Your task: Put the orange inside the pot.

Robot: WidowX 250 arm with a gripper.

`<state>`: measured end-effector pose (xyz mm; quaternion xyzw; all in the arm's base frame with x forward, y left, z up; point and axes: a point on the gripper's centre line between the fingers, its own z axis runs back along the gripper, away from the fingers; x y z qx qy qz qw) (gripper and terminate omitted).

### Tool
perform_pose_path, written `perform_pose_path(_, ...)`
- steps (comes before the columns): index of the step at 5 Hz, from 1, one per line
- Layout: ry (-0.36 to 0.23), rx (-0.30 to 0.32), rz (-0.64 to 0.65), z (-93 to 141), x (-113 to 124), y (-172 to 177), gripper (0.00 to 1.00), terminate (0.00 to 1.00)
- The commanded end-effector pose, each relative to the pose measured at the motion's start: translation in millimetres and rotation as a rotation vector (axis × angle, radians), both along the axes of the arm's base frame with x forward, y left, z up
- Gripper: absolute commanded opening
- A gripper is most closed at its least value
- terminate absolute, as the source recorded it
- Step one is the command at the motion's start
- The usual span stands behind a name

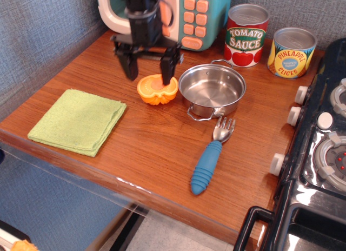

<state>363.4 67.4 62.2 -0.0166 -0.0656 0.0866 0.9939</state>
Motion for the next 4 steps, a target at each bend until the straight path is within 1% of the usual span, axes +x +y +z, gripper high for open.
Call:
perform_pose_path(1,-0.082,0.021,0.01,32.0,4.0,1.6,1.0,0.0)
perform_pose_path(2,-0.055,0.045,0.013,24.3,2.4,4.8,1.0,0.0)
perform_pose_path(3,-0.022,0.074,0.02,10.8,1.3,8.6,1.0,0.0)
perform_pose_path(4,0.019,0.08,0.031,-4.2,1.2,11.7,1.0,0.0)
